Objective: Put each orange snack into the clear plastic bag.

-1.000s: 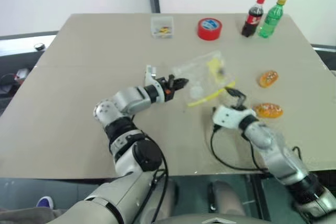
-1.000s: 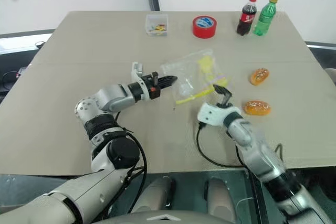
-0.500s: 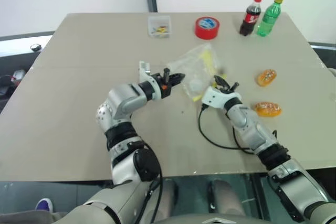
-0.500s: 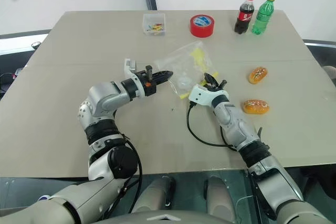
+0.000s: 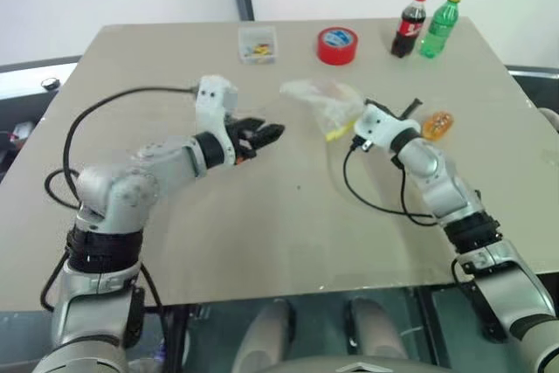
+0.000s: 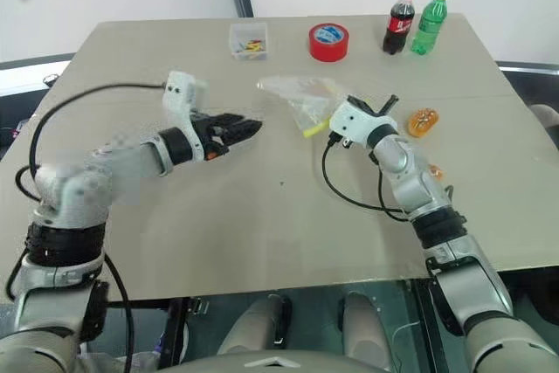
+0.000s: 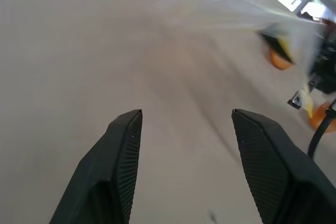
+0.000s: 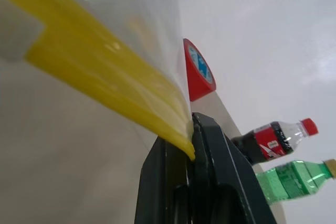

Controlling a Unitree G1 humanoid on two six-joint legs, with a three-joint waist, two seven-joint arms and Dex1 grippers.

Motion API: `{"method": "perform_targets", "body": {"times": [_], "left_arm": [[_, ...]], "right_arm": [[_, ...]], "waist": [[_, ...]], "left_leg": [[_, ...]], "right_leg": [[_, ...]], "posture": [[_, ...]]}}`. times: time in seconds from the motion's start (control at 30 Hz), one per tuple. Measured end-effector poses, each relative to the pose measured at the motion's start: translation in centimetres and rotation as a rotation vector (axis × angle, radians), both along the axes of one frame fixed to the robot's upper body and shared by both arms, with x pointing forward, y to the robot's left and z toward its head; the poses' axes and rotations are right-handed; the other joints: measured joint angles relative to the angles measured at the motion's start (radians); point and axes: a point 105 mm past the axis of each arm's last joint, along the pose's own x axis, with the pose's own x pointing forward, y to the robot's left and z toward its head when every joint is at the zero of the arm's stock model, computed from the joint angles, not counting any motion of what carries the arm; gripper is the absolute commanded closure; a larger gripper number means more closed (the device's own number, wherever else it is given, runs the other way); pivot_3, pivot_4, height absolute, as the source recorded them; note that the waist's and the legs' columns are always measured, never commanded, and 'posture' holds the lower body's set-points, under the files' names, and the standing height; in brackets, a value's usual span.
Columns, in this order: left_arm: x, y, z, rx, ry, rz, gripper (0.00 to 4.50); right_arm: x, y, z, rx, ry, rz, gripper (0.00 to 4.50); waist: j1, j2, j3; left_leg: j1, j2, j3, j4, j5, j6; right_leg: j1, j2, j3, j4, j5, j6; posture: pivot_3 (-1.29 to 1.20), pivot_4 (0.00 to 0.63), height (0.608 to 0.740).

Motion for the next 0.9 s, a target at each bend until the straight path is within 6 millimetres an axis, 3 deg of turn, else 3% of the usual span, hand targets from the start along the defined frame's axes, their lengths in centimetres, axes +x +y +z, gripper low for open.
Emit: {"method": "perform_targets", "body": {"times": [0.17,0.33,0.53,0.9], "left_arm": [[-2.2,-3.3,0.0,0.348,-0.445,-0.184,1.81],[-2.5,-4.5,-0.3,0.536,-0.681,-0.211,1.81],[-1.5,-4.7,-0.5,0.707,-0.841,-0.192,1.81],[0.5,-5.3,-1.6,0.840,-0.931,-0.191,1.81]], "right_arm": [[0.6,1.0,0.4,-0.012,0.099,0.007,4.50],[0.6,2.4,0.3,-0.033,0.149,0.032,4.50],[0.5,3.1,0.3,-0.039,0.183,0.038,4.50],[-0.1,4.3,0.3,-0.047,0.207,0.063,4.50]], "waist": [[0.000,0.001,0.001],[0.000,0.001,0.001],[-0.001,0.001,0.001],[-0.003,0.001,0.001]], "left_leg": [[-0.001,0.001,0.000,-0.003,0.000,0.000],[-0.002,0.000,0.000,-0.003,0.000,0.001],[-0.002,0.000,0.000,-0.003,0.000,0.001],[-0.002,0.000,-0.001,-0.001,0.000,0.001]], "right_leg": [[-0.003,0.000,0.002,0.000,0.000,0.000],[-0.005,0.000,0.002,0.001,0.000,0.000],[-0.005,0.000,0.002,0.001,0.000,0.000],[-0.005,0.000,0.001,0.003,0.000,0.000]], "posture": [[0.00,0.150,0.736],[0.00,0.150,0.736],[0.00,0.150,0.736],[0.00,0.150,0.736]]}}
